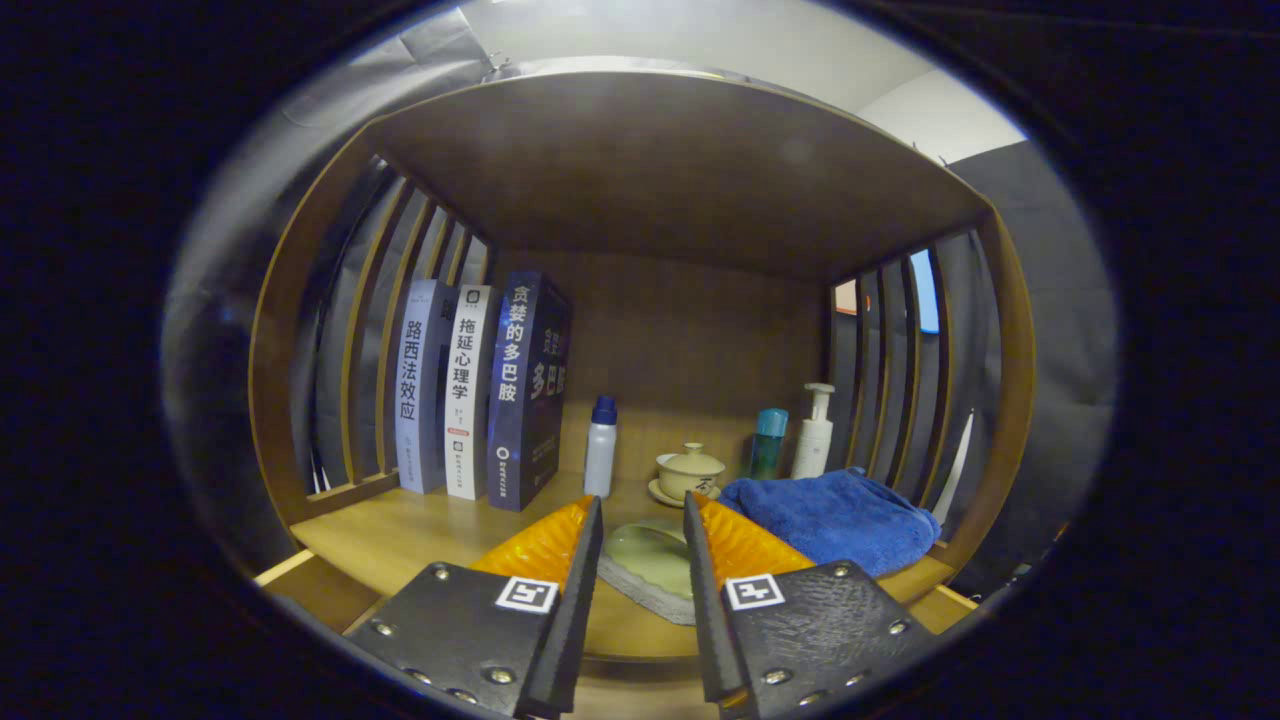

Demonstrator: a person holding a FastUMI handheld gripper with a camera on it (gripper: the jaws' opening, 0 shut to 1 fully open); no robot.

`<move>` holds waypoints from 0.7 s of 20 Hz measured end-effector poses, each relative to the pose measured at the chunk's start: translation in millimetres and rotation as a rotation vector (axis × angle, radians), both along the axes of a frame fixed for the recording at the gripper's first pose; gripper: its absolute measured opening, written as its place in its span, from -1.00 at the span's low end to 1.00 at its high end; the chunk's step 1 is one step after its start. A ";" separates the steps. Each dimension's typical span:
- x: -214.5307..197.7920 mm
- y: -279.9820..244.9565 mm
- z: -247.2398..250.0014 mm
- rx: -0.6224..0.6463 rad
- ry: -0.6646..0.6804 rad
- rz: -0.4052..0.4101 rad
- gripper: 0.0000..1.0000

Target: Pull open the drawer, take out the items inside it, and place them on the countertop above the cabinet.

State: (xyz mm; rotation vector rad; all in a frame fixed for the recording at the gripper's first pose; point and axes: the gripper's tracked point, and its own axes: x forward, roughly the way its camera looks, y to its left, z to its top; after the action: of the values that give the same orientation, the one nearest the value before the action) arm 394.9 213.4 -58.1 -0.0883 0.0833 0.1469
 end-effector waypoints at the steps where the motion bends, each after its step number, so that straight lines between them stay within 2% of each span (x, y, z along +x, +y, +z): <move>1: 0.0 0.2 -0.2 0.000 0.000 0.001 -0.06; 5: 0.3 1.5 -1.1 0.005 0.003 0.008 -0.06; 8: -0.9 1.0 1.5 0.014 -0.006 0.010 0.37; 12: 0.9 -7.4 4.2 0.030 -0.019 -0.020 0.58; 14: 1.5 -9.3 2.7 0.043 -0.013 -0.025 0.83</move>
State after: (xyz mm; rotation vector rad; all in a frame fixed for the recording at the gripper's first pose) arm 396.4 204.1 -55.4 -0.0451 0.0679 0.1227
